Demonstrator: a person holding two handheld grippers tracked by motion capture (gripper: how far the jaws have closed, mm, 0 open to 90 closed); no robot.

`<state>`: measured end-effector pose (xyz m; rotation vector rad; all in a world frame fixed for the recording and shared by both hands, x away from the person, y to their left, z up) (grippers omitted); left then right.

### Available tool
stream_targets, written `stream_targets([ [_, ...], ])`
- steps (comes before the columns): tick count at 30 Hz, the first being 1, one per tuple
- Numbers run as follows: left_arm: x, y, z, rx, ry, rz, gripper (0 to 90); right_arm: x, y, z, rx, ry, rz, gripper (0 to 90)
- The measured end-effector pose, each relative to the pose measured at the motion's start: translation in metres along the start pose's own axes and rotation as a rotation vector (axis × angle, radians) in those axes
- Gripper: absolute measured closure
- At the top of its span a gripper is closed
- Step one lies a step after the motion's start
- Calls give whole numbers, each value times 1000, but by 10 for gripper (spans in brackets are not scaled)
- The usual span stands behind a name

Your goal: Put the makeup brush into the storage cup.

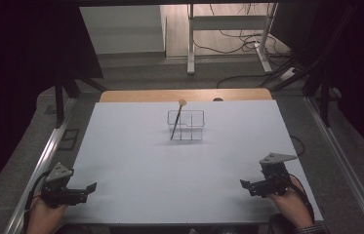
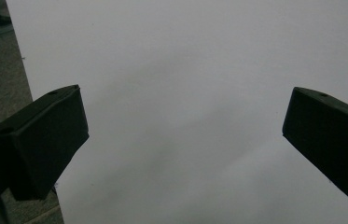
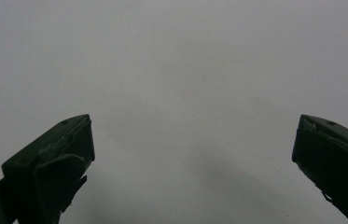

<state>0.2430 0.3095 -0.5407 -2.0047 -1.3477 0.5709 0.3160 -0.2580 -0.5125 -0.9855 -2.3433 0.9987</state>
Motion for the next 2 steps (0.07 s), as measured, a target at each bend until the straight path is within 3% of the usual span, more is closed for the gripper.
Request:
stream_targets([
  [2, -1, 0, -1, 2, 4, -1, 5, 0, 0, 0, 0, 2, 1, 0],
])
Point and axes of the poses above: each handheld gripper's, and its own axes: y roughly forward along the jaws, z roughly out of its underside, x roughly to its left, the point moved 5 cm from there along y, roughly forward along the jaws, and after that the axes turned 4 degrees about -z, right-handed, at the moved point
